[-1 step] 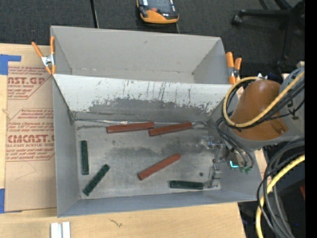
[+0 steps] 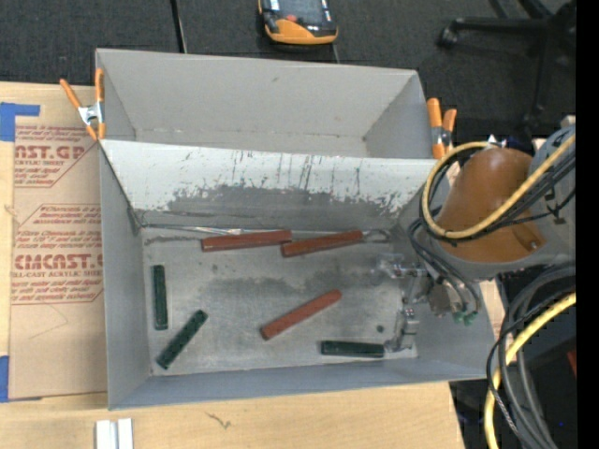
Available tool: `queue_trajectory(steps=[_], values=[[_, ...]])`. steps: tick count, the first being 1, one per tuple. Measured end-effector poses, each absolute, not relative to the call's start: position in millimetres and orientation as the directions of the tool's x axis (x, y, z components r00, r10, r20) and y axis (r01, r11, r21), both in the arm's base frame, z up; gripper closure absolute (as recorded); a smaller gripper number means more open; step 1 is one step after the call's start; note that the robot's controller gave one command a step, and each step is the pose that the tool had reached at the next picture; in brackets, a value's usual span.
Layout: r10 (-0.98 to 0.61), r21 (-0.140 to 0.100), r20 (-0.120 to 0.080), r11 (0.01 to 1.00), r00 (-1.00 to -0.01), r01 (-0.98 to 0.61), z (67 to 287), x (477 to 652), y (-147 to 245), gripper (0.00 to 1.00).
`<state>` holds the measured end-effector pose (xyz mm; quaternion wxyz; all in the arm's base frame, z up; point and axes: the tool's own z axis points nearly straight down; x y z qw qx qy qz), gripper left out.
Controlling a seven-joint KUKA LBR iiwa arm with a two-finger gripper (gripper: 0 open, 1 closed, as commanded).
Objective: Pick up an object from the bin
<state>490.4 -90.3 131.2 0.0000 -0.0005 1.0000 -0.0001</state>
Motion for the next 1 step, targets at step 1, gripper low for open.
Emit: queue_trajectory(steps=[1], values=[[-0.039,0.000,-0.006,0.999,-0.999,-0.039,73.0,485.3,-15.0,0.00]])
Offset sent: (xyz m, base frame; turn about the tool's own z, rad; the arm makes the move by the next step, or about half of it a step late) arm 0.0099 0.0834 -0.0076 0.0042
